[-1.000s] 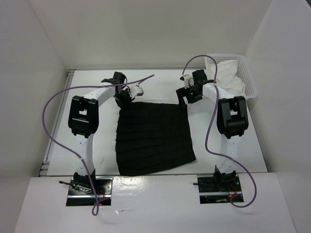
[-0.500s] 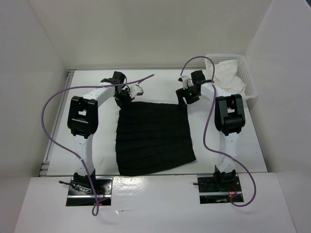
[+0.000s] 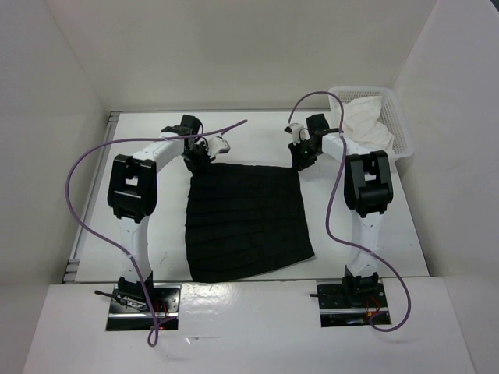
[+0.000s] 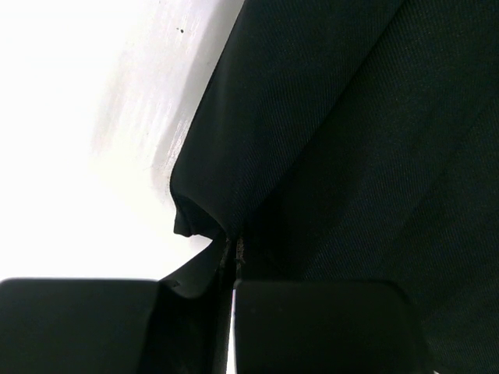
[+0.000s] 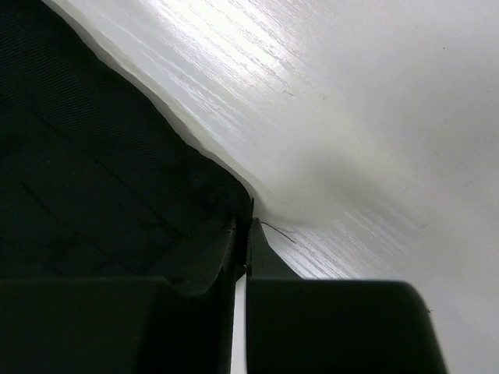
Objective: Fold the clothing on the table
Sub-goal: Fold the skirt
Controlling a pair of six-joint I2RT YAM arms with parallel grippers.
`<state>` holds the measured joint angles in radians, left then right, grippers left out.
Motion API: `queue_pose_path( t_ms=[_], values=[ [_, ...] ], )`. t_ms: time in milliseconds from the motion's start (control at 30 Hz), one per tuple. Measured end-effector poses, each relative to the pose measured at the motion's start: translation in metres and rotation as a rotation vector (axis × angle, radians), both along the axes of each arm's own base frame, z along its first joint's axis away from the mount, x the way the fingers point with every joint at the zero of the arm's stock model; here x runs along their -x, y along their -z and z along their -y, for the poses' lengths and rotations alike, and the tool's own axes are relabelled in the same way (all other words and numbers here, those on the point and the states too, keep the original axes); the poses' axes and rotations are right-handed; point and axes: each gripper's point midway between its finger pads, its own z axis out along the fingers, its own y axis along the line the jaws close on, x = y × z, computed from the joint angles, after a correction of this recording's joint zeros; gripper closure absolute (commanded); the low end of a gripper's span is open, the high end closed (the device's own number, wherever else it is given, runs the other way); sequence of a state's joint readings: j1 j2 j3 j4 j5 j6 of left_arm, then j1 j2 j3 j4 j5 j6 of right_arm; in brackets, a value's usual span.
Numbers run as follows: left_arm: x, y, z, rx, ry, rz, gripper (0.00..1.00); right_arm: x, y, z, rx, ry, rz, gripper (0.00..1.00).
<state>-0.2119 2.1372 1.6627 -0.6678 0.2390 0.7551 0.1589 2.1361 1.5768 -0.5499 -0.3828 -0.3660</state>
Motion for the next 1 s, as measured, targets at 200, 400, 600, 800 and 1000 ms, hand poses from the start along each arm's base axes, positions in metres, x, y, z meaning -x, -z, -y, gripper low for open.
queue_pose_path(
  t_ms=[200, 400, 600, 800, 1000],
  values=[
    [-0.001, 0.0, 0.001, -0.006, -0.001, 0.005, 1.0, 0.0, 0.0, 0.0, 0.001, -0.003, 0.001, 1.0],
    [-0.011, -0.004, 0.0, -0.033, -0.029, 0.046, 1.0, -0.003, 0.0, 0.002, 0.009, 0.009, 0.009, 1.0],
    [-0.053, -0.039, 0.007, -0.013, -0.089, 0.165, 1.0, -0.013, -0.004, 0.008, 0.038, 0.067, 0.035, 1.0],
    [-0.079, -0.07, 0.014, 0.026, -0.139, 0.253, 1.0, -0.042, -0.024, 0.015, 0.062, 0.147, 0.125, 1.0],
    [-0.055, -0.05, 0.009, 0.005, -0.144, 0.199, 1.0, -0.055, -0.035, 0.019, 0.068, 0.212, 0.185, 1.0]
  ],
)
